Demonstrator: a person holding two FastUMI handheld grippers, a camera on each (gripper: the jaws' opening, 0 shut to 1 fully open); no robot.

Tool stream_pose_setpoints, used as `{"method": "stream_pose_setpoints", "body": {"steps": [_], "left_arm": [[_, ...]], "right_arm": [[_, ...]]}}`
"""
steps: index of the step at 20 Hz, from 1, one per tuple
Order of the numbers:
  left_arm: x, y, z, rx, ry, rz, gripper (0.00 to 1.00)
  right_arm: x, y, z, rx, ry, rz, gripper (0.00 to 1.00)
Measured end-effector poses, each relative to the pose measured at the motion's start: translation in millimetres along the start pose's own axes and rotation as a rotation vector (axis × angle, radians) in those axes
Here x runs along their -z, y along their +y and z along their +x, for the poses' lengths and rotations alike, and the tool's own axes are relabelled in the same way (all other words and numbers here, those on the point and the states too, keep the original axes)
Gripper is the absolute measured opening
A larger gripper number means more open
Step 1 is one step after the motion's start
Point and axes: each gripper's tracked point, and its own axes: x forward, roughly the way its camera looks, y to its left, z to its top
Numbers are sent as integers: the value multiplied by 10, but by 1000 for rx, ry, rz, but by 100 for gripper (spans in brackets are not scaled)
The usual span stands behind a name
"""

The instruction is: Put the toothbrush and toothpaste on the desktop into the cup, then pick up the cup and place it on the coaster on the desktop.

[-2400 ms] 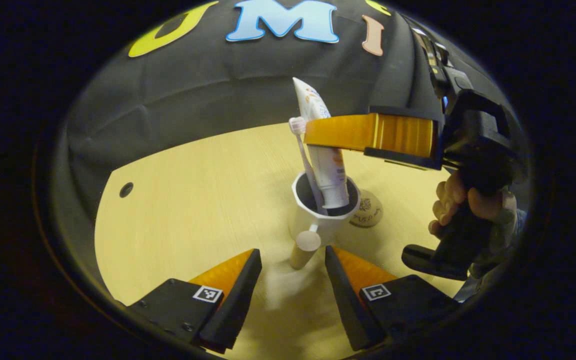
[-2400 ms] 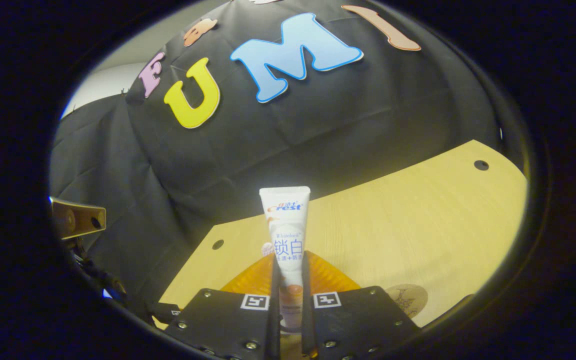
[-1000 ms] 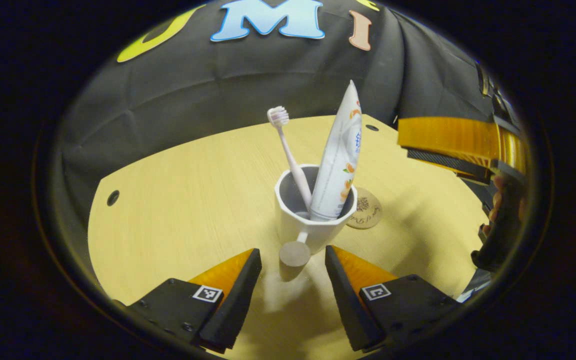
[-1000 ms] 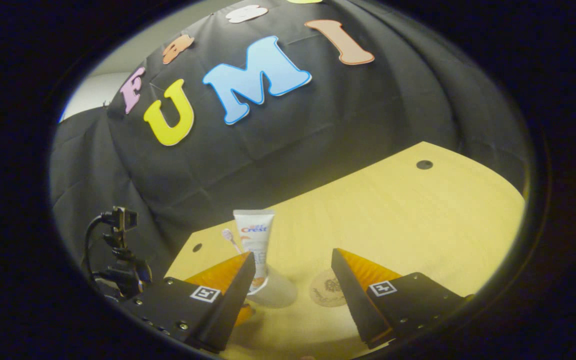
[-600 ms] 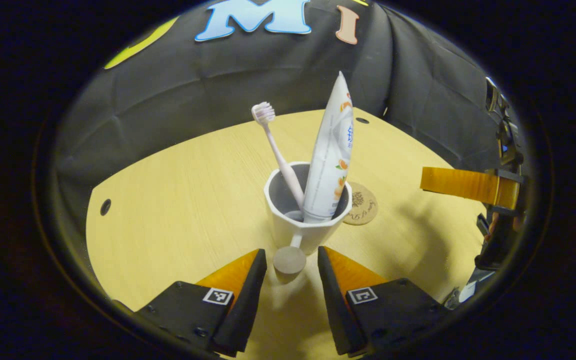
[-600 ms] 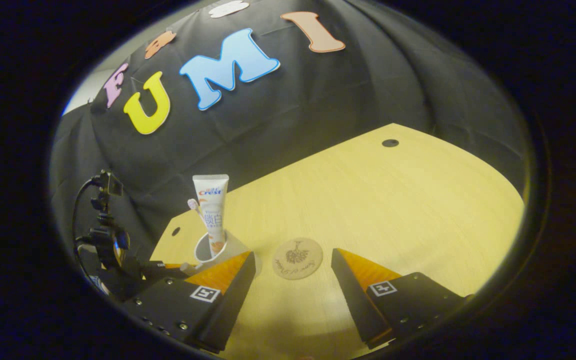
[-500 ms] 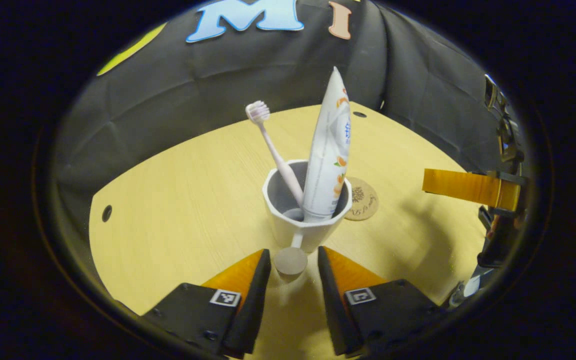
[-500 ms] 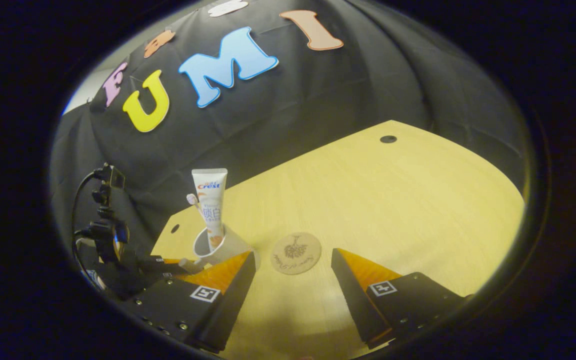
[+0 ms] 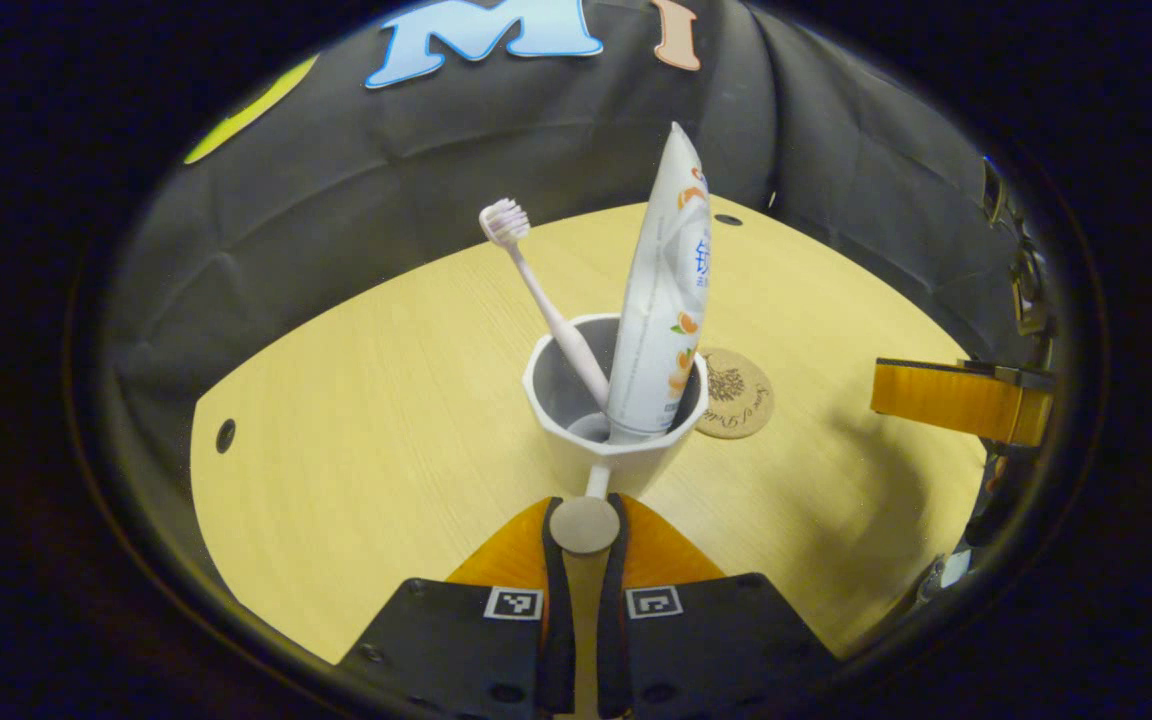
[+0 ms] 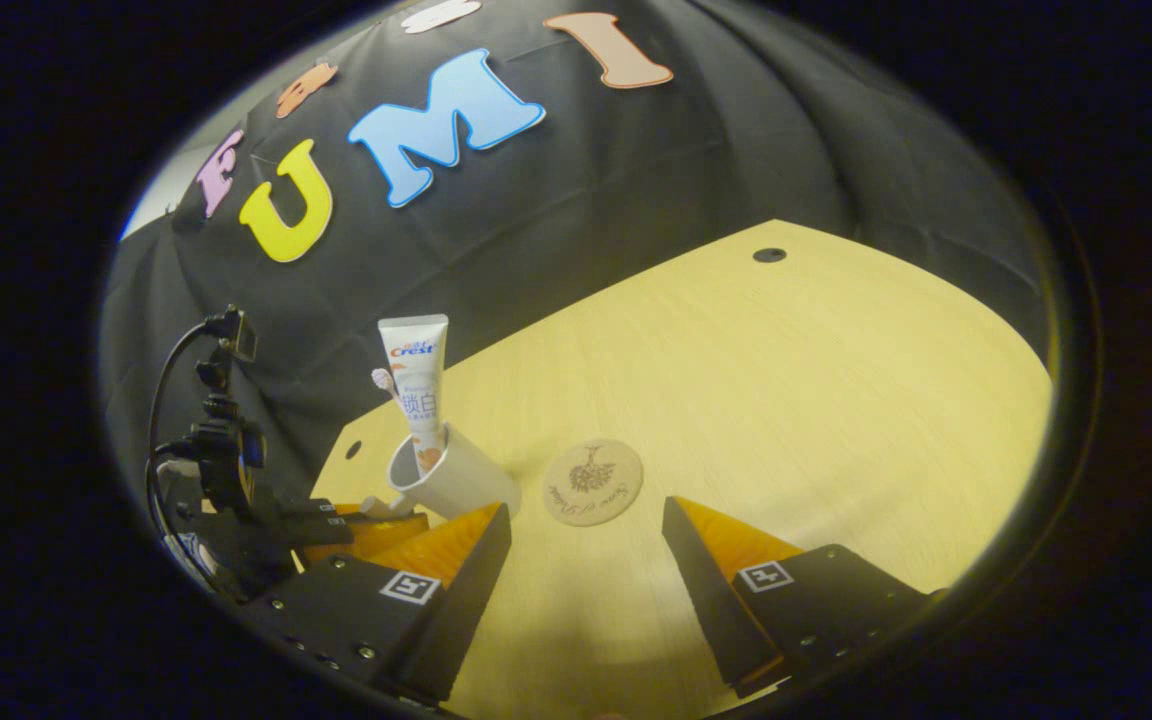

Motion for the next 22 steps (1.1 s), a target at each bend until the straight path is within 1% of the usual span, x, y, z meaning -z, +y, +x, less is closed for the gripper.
{"method": "stream_pose_setpoints", "body": {"steps": [2,3,4,5,10,13,17,22], "left_arm": [[-30,2,-43,-23,-29,3,9],[-39,-10,-74,-28,-42,4,10],[-61,9,-83,-30,-55,6,15],[-77,15,-122,-37,-70,8,10],[-191,25,-340,-64,-134,41,9],[-279,-6,-472,-73,-174,36,9],[-343,-16,-542,-77,-211,30,9],[-534,-85,-553,-69,-251,31,9]], "right_arm": [[18,-50,-21,8,4,8,92],[20,-86,-37,13,2,12,92],[21,-107,-50,16,0,18,92],[24,-124,-69,19,0,23,92],[37,-155,-90,20,8,31,92],[61,-164,-130,19,15,18,92],[81,-254,-185,26,26,24,92],[73,-324,-216,32,30,35,92]]}}
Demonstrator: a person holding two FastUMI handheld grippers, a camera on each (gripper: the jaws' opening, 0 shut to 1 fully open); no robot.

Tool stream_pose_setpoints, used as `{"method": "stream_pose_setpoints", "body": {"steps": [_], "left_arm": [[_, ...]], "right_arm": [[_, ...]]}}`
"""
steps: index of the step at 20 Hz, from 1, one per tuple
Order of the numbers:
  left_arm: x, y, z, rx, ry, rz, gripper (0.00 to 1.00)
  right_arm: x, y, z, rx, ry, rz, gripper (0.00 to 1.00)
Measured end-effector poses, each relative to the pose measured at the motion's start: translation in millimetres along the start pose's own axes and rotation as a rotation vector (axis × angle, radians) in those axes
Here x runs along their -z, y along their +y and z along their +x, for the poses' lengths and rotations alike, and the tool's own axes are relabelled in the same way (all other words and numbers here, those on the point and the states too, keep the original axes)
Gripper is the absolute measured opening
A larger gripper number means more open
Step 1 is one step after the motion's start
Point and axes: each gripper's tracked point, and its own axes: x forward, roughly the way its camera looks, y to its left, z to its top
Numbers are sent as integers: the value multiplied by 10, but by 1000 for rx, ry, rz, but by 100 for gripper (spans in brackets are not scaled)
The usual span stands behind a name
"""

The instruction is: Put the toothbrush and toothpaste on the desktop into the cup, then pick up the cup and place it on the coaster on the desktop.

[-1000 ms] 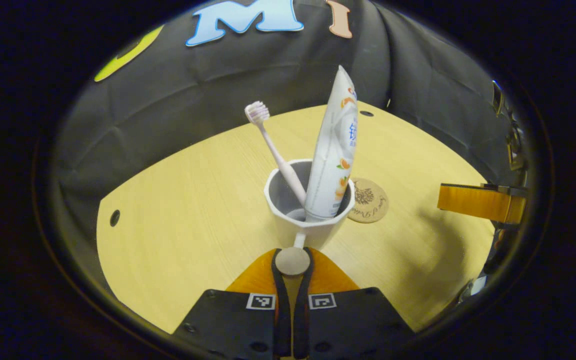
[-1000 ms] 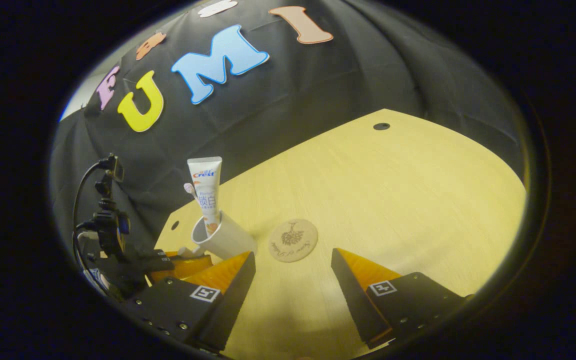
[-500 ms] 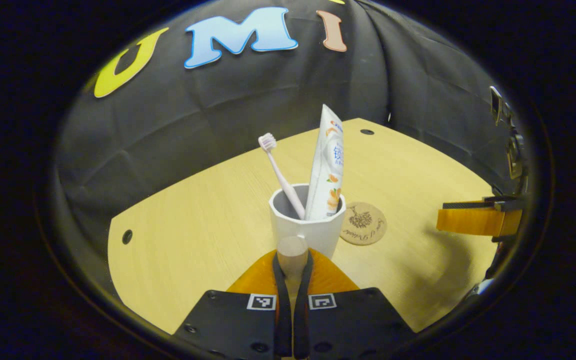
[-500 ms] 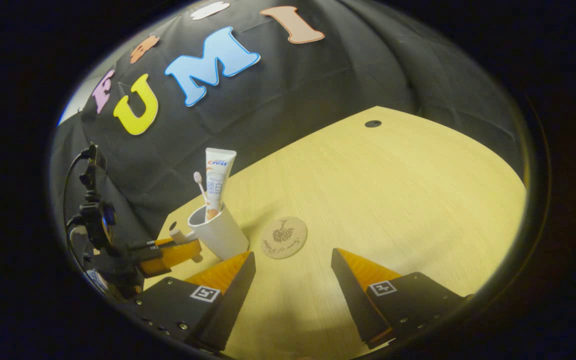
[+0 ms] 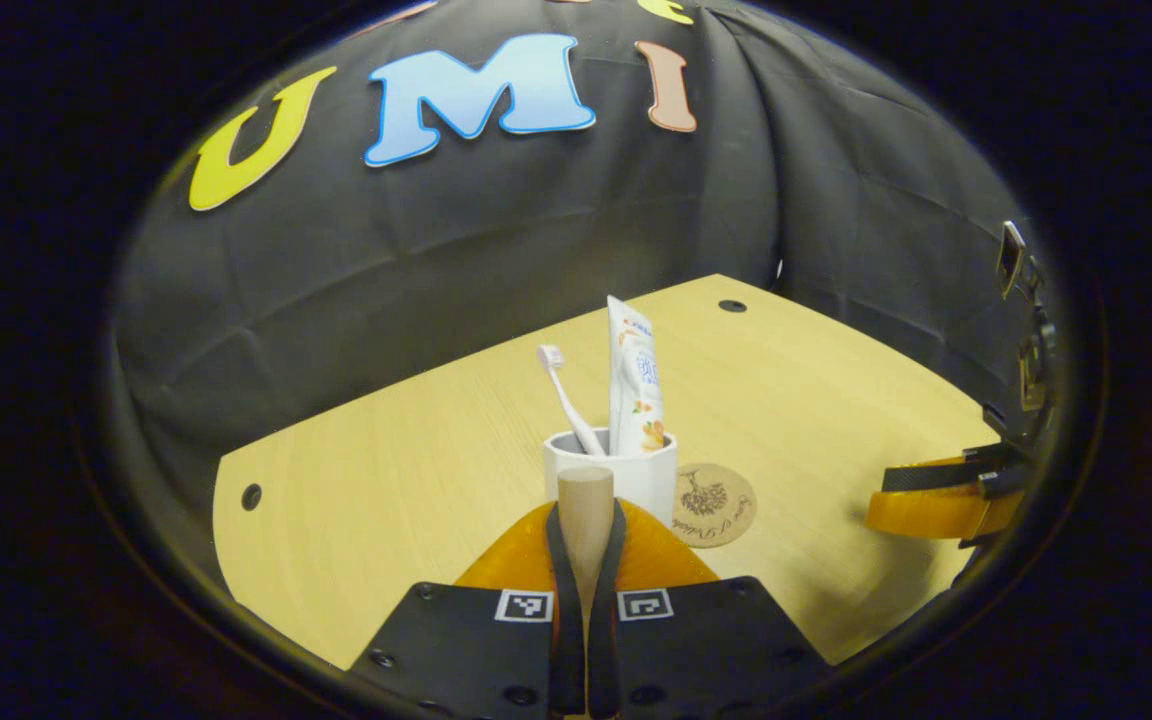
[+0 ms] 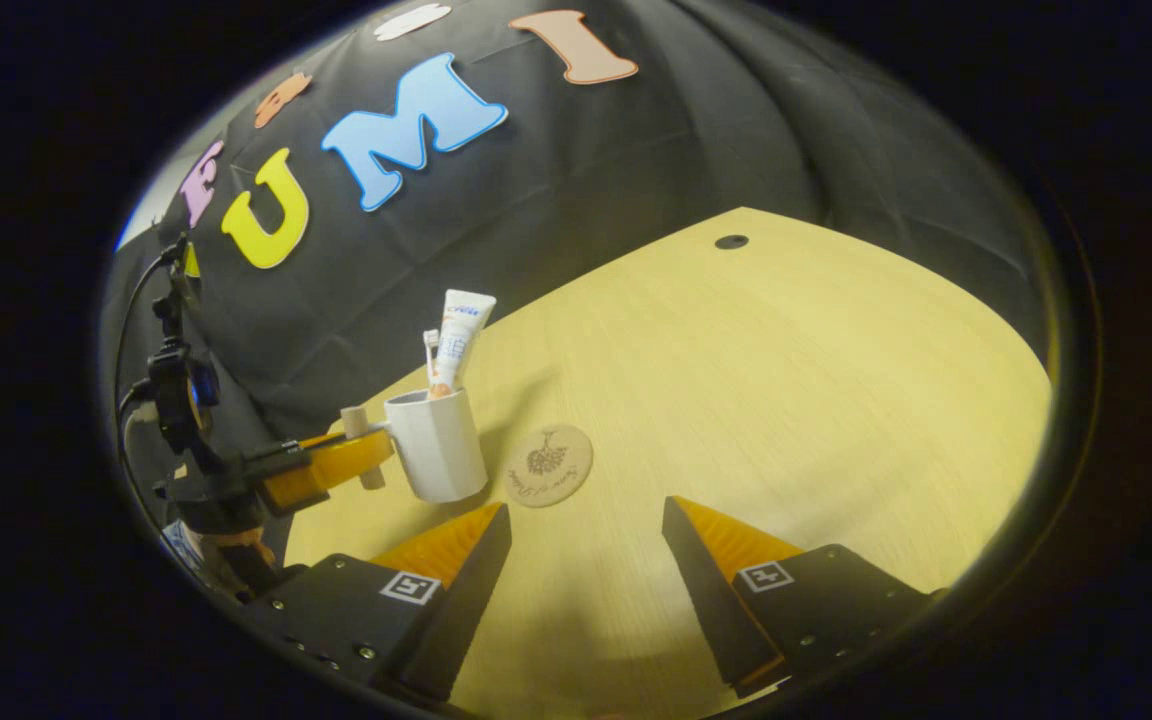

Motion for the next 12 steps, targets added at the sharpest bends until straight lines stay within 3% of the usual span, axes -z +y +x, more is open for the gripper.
{"method": "stream_pose_setpoints", "body": {"steps": [12], "left_arm": [[-549,-369,184,45,-76,10,9]], "right_arm": [[-37,-192,-32,10,19,9,92]]}}
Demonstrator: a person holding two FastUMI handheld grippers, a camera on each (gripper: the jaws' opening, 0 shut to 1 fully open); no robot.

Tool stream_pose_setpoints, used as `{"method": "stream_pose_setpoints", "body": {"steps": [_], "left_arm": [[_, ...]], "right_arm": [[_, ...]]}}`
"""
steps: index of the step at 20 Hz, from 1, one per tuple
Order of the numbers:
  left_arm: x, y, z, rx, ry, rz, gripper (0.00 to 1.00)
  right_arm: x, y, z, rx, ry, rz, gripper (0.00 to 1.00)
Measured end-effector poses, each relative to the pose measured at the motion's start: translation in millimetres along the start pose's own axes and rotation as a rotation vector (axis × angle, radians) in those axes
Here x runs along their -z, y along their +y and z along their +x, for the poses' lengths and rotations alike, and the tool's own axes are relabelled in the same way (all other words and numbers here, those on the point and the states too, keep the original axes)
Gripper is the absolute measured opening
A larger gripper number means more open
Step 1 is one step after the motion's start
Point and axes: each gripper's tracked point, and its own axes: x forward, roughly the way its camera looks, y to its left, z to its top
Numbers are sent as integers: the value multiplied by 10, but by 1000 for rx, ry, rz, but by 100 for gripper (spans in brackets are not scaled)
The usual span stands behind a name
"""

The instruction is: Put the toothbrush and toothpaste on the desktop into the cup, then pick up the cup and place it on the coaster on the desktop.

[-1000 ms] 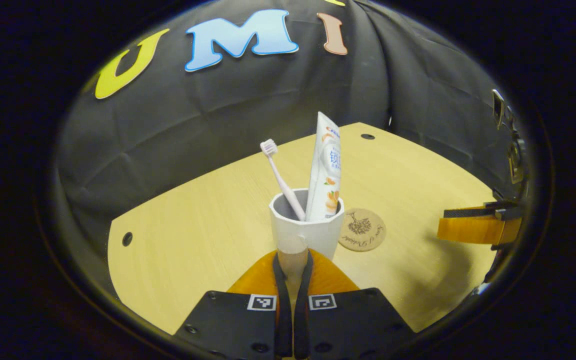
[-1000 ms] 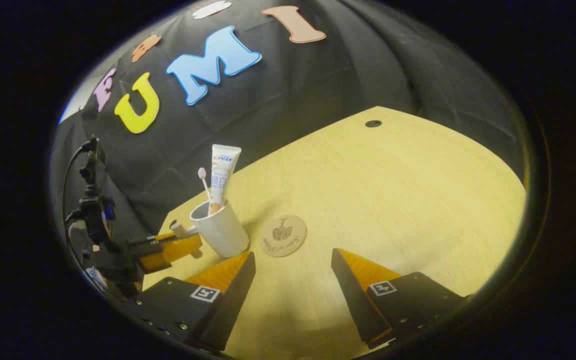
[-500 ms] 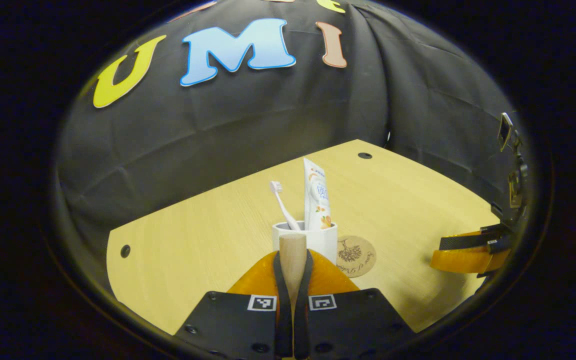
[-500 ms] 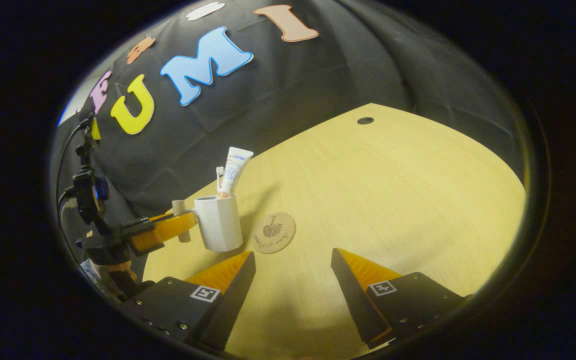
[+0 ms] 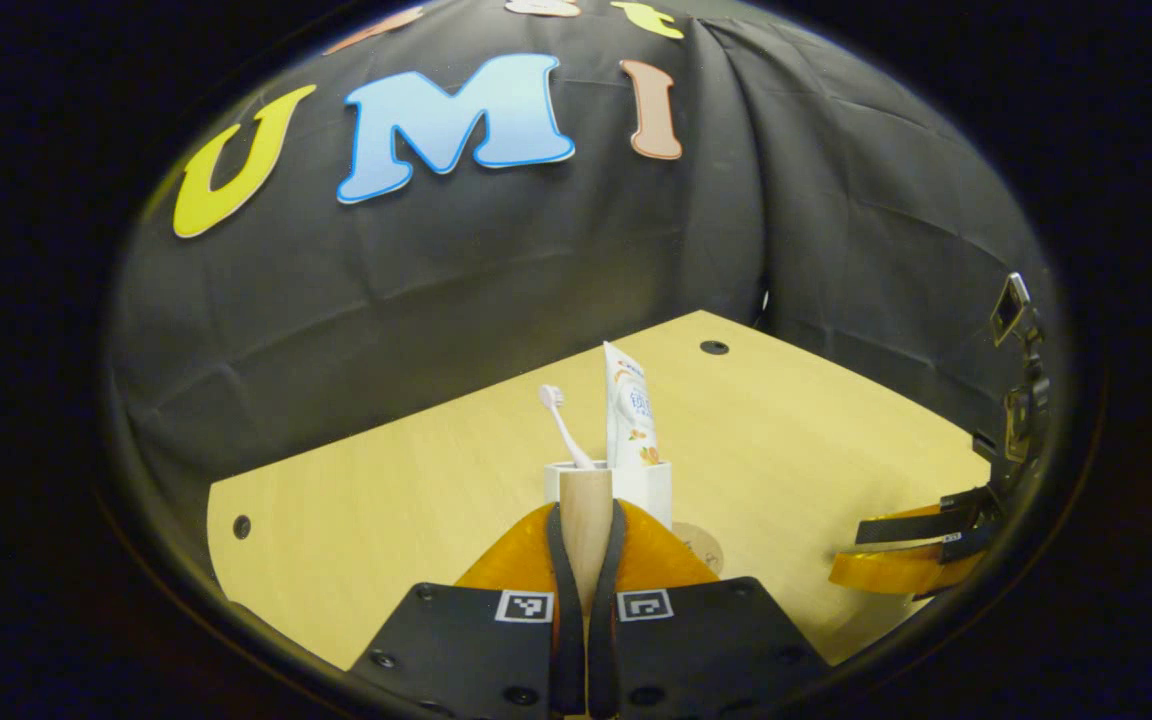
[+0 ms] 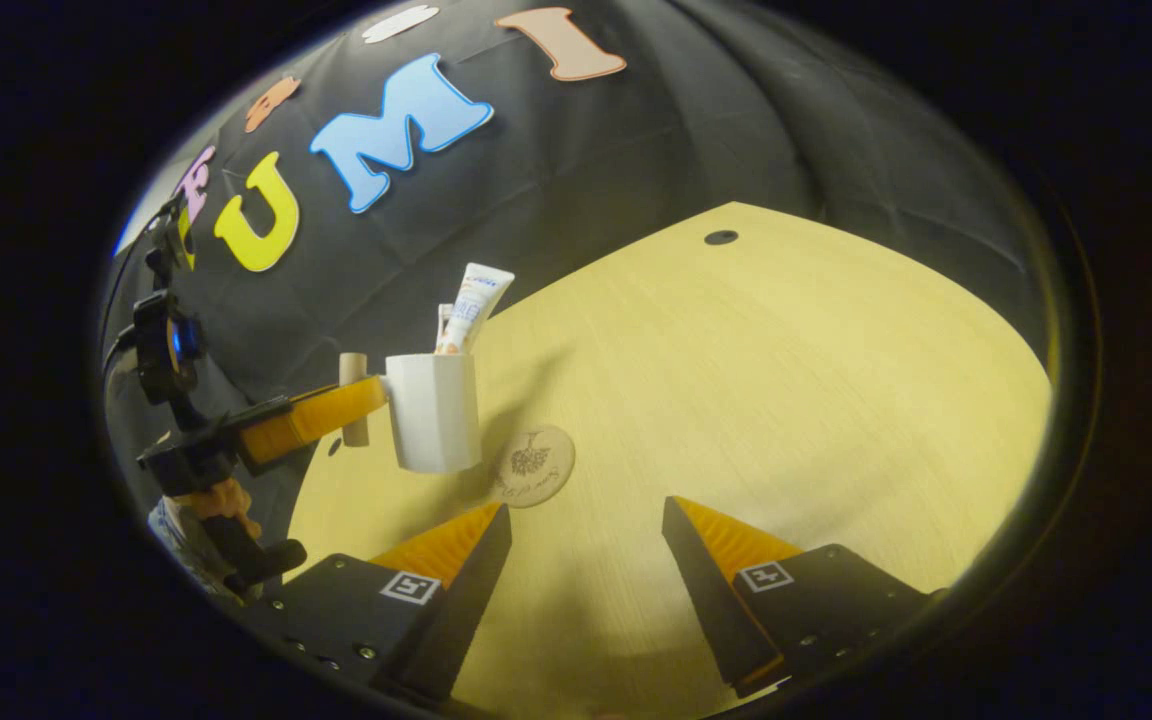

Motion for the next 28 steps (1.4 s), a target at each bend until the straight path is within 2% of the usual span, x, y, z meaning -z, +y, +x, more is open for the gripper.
{"method": "stream_pose_setpoints", "body": {"steps": [5,12,21,28], "left_arm": [[-90,-324,288,39,-4,-10,9],[-41,-467,507,38,0,-47,9],[136,-468,342,-1,-9,-66,9],[491,-519,109,-35,22,-86,10]], "right_arm": [[-57,-163,-49,18,4,11,92],[-111,-413,-113,43,2,23,92],[-1,-363,-135,17,30,12,92],[124,-305,-220,-4,39,1,92]]}}
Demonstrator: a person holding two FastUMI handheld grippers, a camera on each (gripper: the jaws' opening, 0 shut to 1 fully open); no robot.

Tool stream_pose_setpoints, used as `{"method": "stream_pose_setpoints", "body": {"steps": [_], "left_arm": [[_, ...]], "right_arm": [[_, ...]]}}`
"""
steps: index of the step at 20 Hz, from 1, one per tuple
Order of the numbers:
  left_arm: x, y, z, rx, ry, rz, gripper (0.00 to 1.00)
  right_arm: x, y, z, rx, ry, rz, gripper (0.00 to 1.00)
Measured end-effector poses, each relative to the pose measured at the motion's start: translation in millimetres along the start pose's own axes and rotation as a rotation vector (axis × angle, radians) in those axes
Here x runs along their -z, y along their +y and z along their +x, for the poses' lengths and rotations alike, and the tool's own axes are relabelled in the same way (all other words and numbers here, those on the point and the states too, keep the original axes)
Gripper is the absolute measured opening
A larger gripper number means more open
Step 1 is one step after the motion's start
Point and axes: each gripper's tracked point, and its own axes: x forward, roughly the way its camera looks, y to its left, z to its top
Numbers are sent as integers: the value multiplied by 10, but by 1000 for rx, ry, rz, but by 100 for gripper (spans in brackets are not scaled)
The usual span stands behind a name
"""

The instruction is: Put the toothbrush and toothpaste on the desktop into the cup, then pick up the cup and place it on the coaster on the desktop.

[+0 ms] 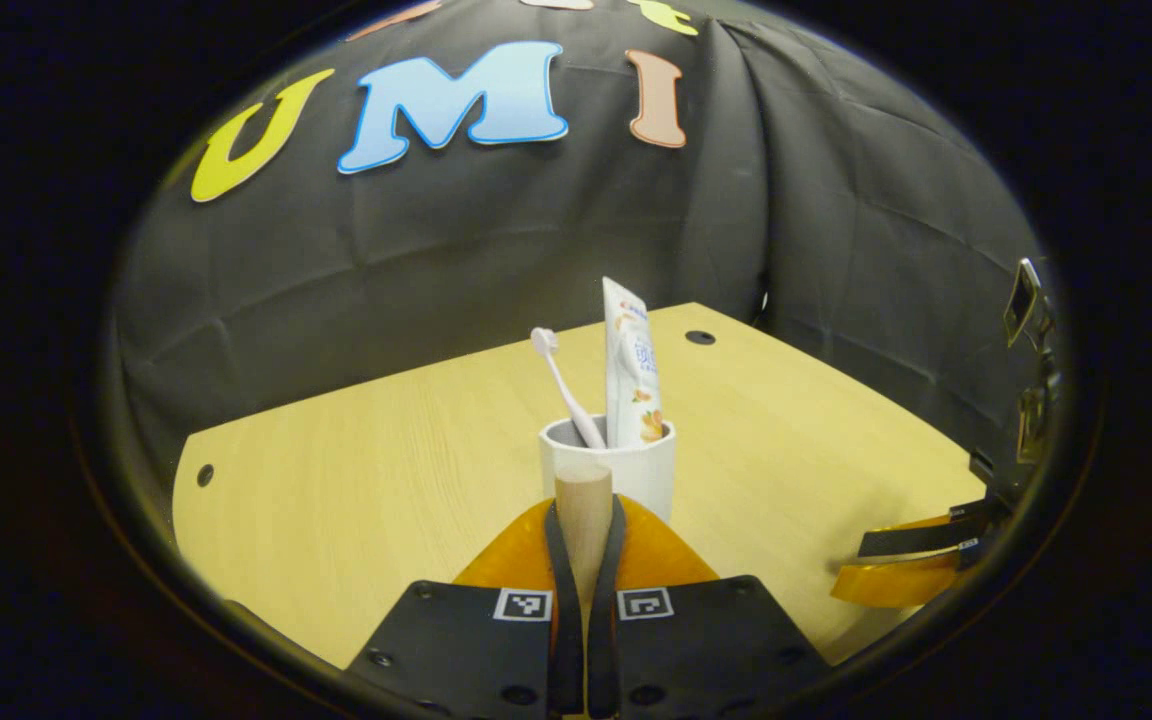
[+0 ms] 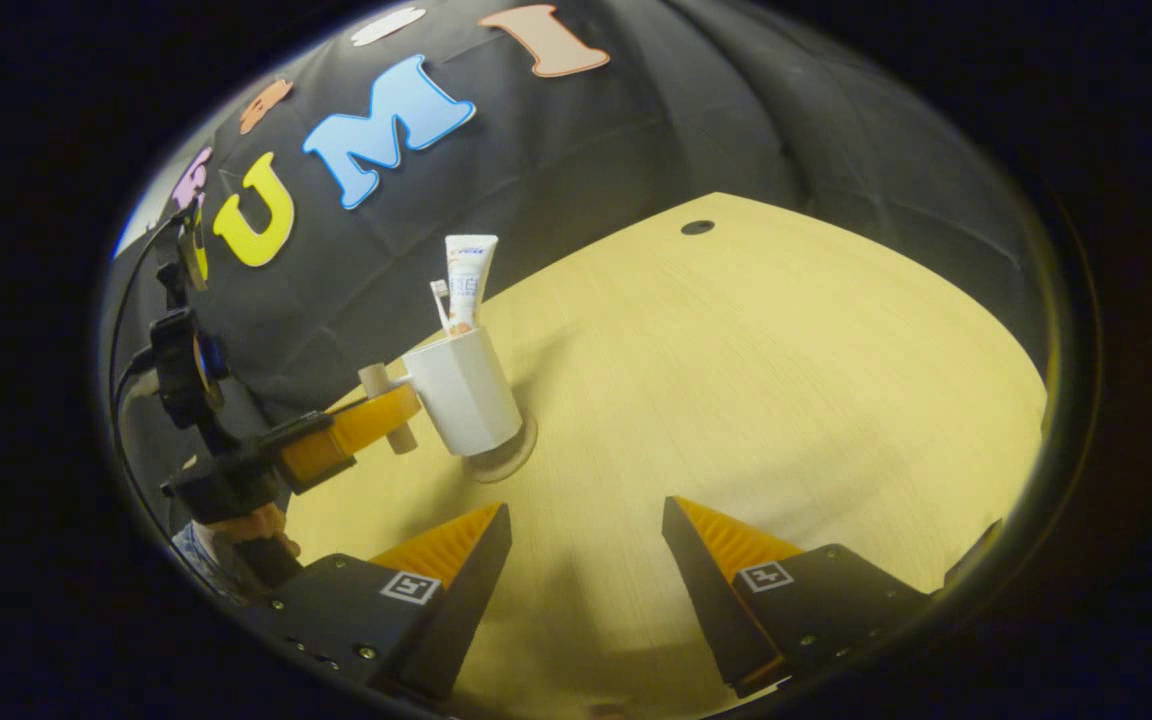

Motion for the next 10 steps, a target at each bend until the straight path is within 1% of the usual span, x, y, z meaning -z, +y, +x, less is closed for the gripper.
{"method": "stream_pose_setpoints", "body": {"steps": [4,5,6,7,9,10], "left_arm": [[219,-16,-72,-13,36,-12,9],[258,-8,-78,-15,44,-17,12],[289,-14,-91,-18,51,-17,17],[332,-34,-96,-20,61,-16,12],[412,-59,-111,-15,86,-19,21],[479,-85,-119,-9,103,-26,21]], "right_arm": [[65,10,-72,-9,1,5,92],[78,10,-84,-10,0,2,92],[85,5,-106,-11,-1,0,92],[87,2,-131,-13,-2,-2,92],[101,-9,-168,-14,-3,-7,92],[96,-25,-187,-14,-5,-8,93]]}}
